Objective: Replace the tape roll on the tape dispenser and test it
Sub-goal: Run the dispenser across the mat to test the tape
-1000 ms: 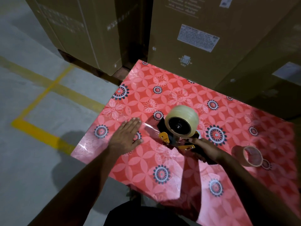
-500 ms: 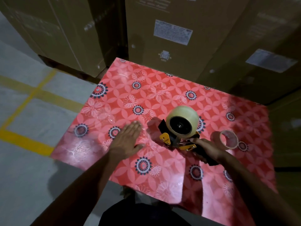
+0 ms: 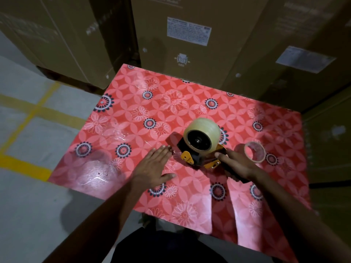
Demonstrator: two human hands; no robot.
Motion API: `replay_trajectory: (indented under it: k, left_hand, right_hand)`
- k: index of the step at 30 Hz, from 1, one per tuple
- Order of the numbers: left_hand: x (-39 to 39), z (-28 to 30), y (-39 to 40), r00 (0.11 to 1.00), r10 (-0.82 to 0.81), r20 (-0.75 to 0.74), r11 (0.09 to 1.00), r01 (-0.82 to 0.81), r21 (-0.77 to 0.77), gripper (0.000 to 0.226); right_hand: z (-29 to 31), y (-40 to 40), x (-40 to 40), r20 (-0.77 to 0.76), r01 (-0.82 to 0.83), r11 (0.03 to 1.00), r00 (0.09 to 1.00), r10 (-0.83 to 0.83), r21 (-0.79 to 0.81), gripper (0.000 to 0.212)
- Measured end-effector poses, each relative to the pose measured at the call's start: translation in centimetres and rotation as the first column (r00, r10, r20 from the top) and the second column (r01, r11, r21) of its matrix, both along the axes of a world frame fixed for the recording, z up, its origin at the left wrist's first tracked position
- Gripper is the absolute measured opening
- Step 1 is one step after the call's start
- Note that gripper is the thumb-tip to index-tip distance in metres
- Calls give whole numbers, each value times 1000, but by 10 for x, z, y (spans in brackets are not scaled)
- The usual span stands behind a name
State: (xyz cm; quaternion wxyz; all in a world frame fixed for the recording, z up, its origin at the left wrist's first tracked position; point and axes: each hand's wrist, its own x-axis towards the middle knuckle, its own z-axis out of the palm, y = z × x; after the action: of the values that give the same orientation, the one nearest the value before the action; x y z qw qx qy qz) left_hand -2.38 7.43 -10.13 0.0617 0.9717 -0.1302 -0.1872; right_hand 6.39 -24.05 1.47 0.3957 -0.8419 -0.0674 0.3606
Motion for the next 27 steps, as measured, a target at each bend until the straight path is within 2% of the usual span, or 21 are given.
replay_trajectory:
  k: [3, 6, 8, 10, 11, 12, 17, 21, 23, 25, 27]
  left_hand:
    - [6, 4, 37, 994, 112, -13, 993, -112, -41, 116]
    - [9, 7, 71, 982, 178, -69, 983, -175, 47, 131]
    - [11, 7, 79, 981, 171, -86, 984, -167, 56, 140]
    - [10, 3, 80, 981, 170, -89, 985, -168, 35, 148]
    - [9, 2, 79, 982, 171, -84, 985, -169, 28, 150]
    - [9, 1, 79, 982, 171, -77, 985, -170, 25, 151]
    - [8, 8, 77, 983, 167, -72, 985, -163, 59, 143]
    - [9, 9, 75, 982, 173, -77, 983, -168, 68, 147]
    - [8, 10, 75, 982, 168, -83, 985, -163, 58, 148]
    - [9, 11, 76, 981, 171, -93, 985, -167, 47, 150]
    - [9, 11, 75, 982, 170, -81, 985, -167, 33, 152]
  right_hand:
    - [17, 5, 4, 92, -176, 980, 979, 184, -94, 63]
    - [24, 20, 8, 197, -367, 885, 881, 430, -287, 71]
    - [23, 37, 0, 203, -437, 767, 792, 576, -469, 69]
    - [24, 55, -13, 242, -406, 552, 602, 761, -728, 71]
    - [26, 62, -14, 243, -376, 483, 531, 812, -790, 71]
    - [29, 65, -9, 243, -362, 473, 526, 815, -803, 72]
    - [49, 44, 65, 199, -228, 578, 789, 581, -784, 79]
    - [47, 19, 68, 222, -126, 821, 930, 293, -557, 67]
    - [40, 14, 57, 189, -23, 906, 976, 112, -422, 64]
    - [32, 14, 40, 69, 137, 967, 990, -125, -214, 60]
    - [23, 18, 21, -60, 317, 948, 946, -317, -11, 50]
